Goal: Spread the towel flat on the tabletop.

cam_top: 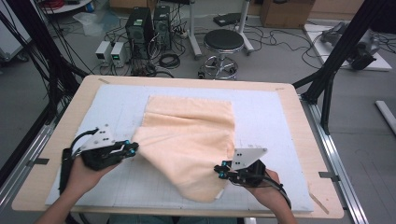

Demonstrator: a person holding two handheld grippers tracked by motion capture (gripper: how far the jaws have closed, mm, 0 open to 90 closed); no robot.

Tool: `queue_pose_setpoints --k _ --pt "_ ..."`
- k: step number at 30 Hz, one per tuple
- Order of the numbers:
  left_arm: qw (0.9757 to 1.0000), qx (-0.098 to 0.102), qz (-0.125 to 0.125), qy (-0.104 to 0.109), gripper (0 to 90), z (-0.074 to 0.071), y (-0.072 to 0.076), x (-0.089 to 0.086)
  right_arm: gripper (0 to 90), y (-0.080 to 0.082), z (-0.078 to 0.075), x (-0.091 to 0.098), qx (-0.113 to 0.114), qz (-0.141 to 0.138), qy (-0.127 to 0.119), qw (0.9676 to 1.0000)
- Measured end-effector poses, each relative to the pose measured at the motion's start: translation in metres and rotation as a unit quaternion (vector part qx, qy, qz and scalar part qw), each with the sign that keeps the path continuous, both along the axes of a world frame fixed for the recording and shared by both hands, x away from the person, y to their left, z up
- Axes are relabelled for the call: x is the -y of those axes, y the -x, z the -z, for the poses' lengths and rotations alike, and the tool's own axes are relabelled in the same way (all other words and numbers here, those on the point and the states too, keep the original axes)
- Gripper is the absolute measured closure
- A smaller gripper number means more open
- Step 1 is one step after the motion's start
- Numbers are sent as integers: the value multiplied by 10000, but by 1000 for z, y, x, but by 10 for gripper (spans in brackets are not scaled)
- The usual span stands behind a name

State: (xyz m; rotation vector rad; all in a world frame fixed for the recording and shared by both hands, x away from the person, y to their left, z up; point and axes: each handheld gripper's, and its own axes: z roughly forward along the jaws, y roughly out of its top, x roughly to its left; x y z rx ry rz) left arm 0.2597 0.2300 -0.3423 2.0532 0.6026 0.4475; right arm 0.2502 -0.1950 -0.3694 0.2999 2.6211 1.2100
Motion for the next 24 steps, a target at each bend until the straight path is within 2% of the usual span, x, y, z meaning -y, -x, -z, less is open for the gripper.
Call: queue_pose_setpoints --k 2,3,5,6,8,9,10,11,12,13,14,15,17,19,21,22,24 --pt "10000 11 37 -32 868 -11 9 -7 869 9 -9 -3 66 -115 -82 9999" --pt "10000 37 49 -73 869 -15 9 -7 870 12 -14 -4 166 -166 -71 9997" --pt "9997 69 79 -216 870 -19 1 -2 869 11 -20 -6 227 -161 -29 9996" --pt "9996 29 81 -272 871 -19 -14 5 869 8 -22 -7 254 -153 -7 9996" --pt "9996 -22 38 -285 871 -15 -43 19 870 -8 -24 -7 263 39 59 9996" --pt "9997 -100 -56 -205 871 -11 -64 27 870 -15 -24 -6 254 134 45 9996" --pt "9994 -225 -215 -165 871 -6 -87 36 870 -27 -24 -3 243 297 17 9993" --pt "9986 -393 -340 -38 869 1 -110 45 870 -41 -24 -1 218 449 -9 9988" --pt "9971 -575 -508 6 857 8 -131 53 870 -55 -21 3 171 636 -10 9978" --pt "9934 -750 -848 -163 771 17 -149 62 869 -71 -18 6 74 884 62 9960" --pt "9915 -877 -933 -250 677 21 -156 65 869 -88 -12 13 -38 1144 88 9934" --pt "9910 -962 -897 -255 672 26 -161 67 866 -97 -8 18 -160 1277 59 9917" --pt "9918 -910 -835 -322 646 29 -159 64 852 -111 1 27 -354 1407 -3 9894" --pt "9934 -742 -830 -280 612 29 -149 57 835 -114 6 32 -436 1417 -40 9889" --pt "9944 -656 -810 -178 609 27 -140 48 824 -115 9 34 -604 1409 -79 9882" --pt "9948 -593 -814 -123 603 27 -134 45 823 -114 10 33 -604 1396 -30 9884" --pt "9961 -577 -669 -16 609 26 -123 43 808 -113 9 30 -550 1357 20 9892"
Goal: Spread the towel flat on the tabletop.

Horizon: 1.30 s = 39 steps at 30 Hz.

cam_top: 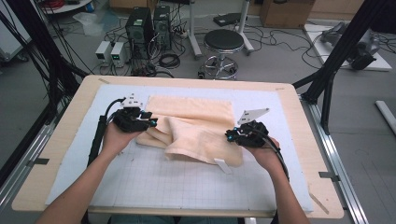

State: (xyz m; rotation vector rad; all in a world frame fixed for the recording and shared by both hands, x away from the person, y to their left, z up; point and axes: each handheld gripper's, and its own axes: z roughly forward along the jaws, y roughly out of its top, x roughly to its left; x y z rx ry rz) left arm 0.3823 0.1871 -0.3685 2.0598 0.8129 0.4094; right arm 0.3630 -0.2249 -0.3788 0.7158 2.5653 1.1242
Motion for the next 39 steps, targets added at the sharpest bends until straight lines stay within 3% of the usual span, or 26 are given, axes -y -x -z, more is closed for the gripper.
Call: queue_pose_setpoints --k 3,5,8,11,14,18,20,29,31,36,39 --pt "9991 31 403 102 673 5 16 9 771 4 -3 -3 50 7 33 10000" --pt "9976 -83 672 133 717 12 21 19 749 7 -4 -5 54 -9 78 10000" --pt "9962 -176 854 -36 734 25 22 34 733 10 -2 -8 54 -85 196 9998" --pt "9973 -152 710 -63 611 34 17 46 734 12 5 -8 -11 -66 147 9999" --pt "9986 -163 492 -118 588 43 9 58 724 11 19 -7 -154 -23 194 9997" --pt "9990 -234 368 -111 756 50 4 63 731 9 28 -5 -236 9 151 9996" --pt "9990 -201 384 -95 812 48 4 61 741 9 29 -5 -263 5 147 9995" --pt "9980 -36 634 44 826 21 26 34 779 17 23 -4 -81 -96 105 9999" --pt "9981 41 615 17 828 16 31 26 783 20 22 -5 -60 -125 155 9998" --pt "9981 15 608 71 845 10 45 3 785 23 22 -5 -37 -153 158 9998" --pt "9981 14 581 214 845 2 56 -14 789 27 21 -5 -9 -177 154 9997"
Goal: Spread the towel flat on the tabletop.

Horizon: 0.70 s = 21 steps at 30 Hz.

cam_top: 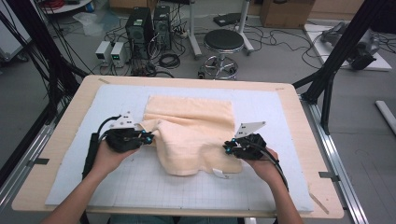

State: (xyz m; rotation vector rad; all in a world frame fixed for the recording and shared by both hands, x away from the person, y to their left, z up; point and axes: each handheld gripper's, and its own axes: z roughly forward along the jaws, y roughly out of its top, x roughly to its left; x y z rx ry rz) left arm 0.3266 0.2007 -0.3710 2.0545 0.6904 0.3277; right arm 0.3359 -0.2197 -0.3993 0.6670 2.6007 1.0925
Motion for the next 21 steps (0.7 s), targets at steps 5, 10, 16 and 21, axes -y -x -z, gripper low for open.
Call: queue_pose_setpoints --k 5,10,16,21 --pt "9998 -8 127 129 847 -19 21 -23 800 10 -8 1 130 -109 -104 9998" --pt "9999 66 119 103 849 -34 28 -38 814 23 -21 0 258 -284 -321 9987" --pt "9991 -406 122 9 764 -17 16 -48 741 23 -29 -3 130 -560 -411 9975" --pt "9986 -479 178 145 624 -5 11 -43 708 18 -28 2 130 -469 -481 9977"
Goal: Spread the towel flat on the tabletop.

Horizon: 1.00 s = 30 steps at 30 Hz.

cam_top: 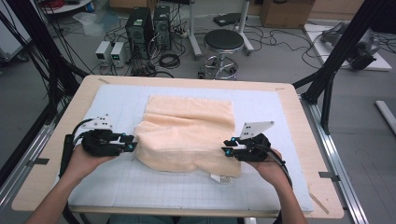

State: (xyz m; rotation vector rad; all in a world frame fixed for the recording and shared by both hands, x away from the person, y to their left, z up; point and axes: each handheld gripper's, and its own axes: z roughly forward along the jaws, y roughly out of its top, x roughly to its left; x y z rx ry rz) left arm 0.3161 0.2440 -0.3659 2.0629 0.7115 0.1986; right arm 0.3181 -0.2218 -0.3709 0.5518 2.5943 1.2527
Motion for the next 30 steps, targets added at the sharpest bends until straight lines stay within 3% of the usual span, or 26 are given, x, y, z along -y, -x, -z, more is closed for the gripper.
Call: queue_pose_setpoints --k 3,4,6,8,10,13,16,18,21,26,30 --pt "9999 80 58 -62 525 5 -2 11 648 -6 6 1 -296 -46 13 9996" --pt "9999 37 123 -74 527 8 -3 15 635 -7 10 0 -372 -66 148 9992" --pt "9990 -18 230 -372 535 16 -2 24 620 -6 17 -4 -443 -166 377 9982" --pt "9988 -106 301 -364 561 27 -2 28 613 -4 23 -5 -420 -168 395 9982" --pt "9982 -214 282 -493 580 38 -5 33 608 -5 33 -6 -450 -107 537 9975" --pt "9970 -365 243 -633 685 54 -8 38 652 -4 44 -10 -447 -62 630 9970" --pt "9945 -488 339 -863 842 63 -5 43 794 -1 52 -12 -350 7 628 9974" --pt "9952 -391 369 -819 889 58 0 43 874 3 52 -12 -285 -64 711 9970" --pt "9969 -194 436 -628 895 43 13 39 883 11 44 -10 -190 -200 597 9978" --pt "9976 229 475 -458 896 10 48 25 883 41 17 -10 105 -412 348 9985" --pt "9968 409 522 -455 896 0 68 22 882 63 2 -11 351 -538 305 9975"
